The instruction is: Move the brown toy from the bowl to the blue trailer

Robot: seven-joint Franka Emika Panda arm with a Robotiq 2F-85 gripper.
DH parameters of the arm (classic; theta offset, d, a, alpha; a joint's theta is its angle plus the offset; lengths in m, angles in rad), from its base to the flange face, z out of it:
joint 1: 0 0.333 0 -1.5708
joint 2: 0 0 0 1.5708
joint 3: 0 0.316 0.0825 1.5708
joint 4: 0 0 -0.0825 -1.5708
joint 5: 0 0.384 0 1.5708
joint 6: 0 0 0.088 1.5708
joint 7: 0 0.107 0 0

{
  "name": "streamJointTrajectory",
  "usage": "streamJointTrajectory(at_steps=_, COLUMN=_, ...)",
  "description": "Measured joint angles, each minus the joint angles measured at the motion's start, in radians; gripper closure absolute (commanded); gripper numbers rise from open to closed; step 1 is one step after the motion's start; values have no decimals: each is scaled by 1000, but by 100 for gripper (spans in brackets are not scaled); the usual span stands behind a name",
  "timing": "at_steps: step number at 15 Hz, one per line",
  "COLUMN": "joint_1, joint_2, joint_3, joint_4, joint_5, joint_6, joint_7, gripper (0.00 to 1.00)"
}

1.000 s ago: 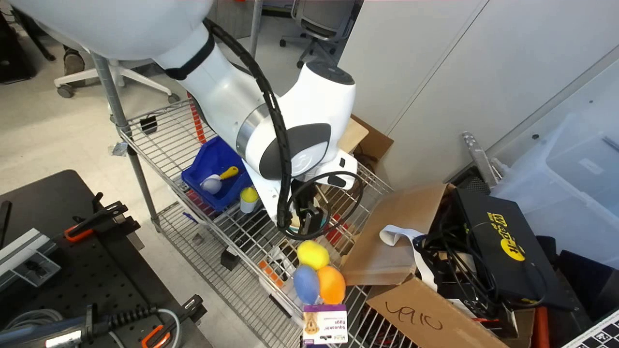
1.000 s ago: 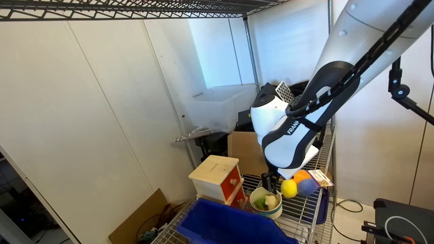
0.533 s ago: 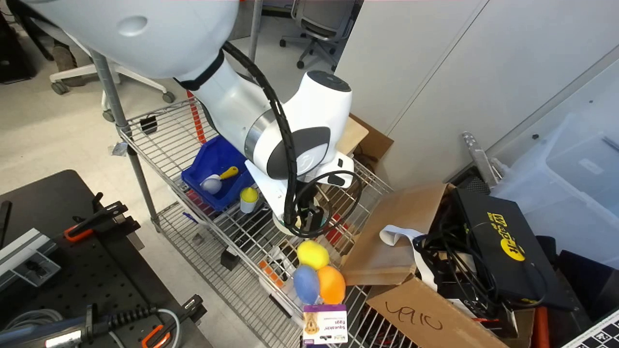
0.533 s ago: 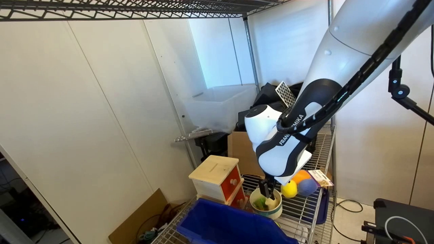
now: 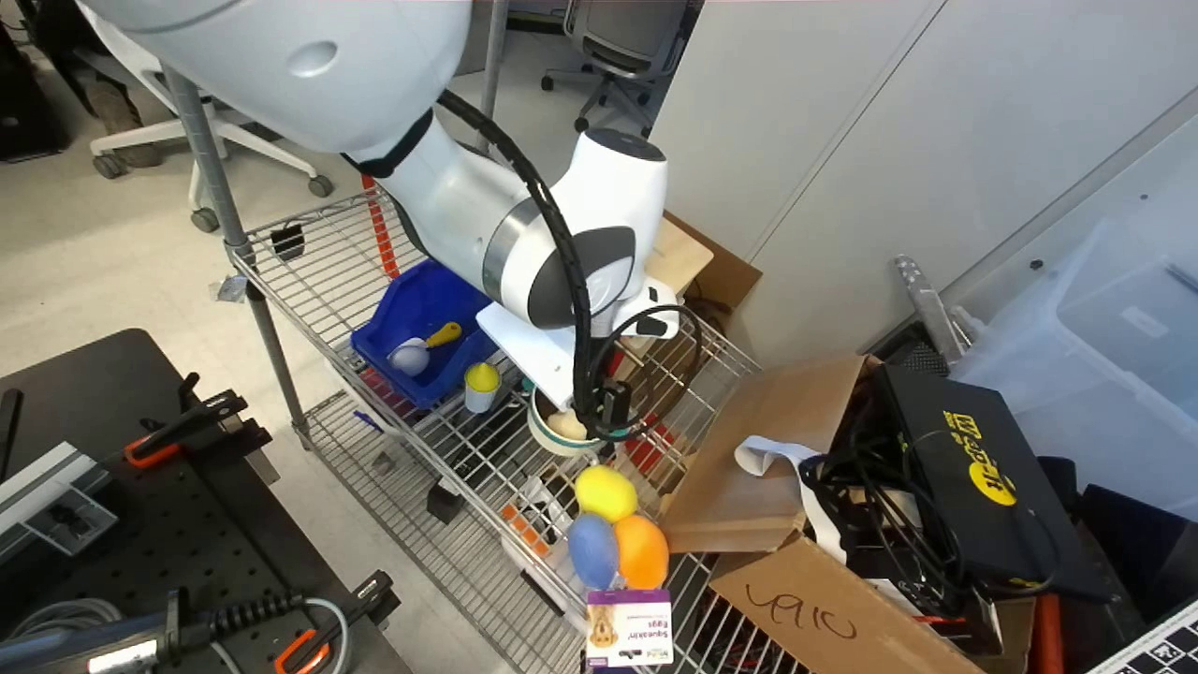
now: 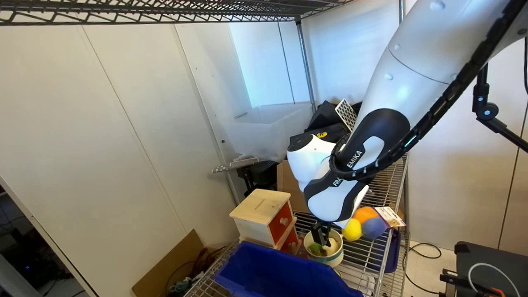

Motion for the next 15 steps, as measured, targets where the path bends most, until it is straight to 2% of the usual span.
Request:
streamJointTrajectory(at_steps=5, joint_1=-74, joint_2=-5, joint_3=93, joint_4=14, joint_5=88, joint_6=0, joint_7=-138, gripper=0)
streamJointTrajectory(at_steps=15, joint_1=-85, joint_2=4, joint_3=100, joint_4=15, joint_5=98, joint_6=0, joint_7=-152, gripper=0)
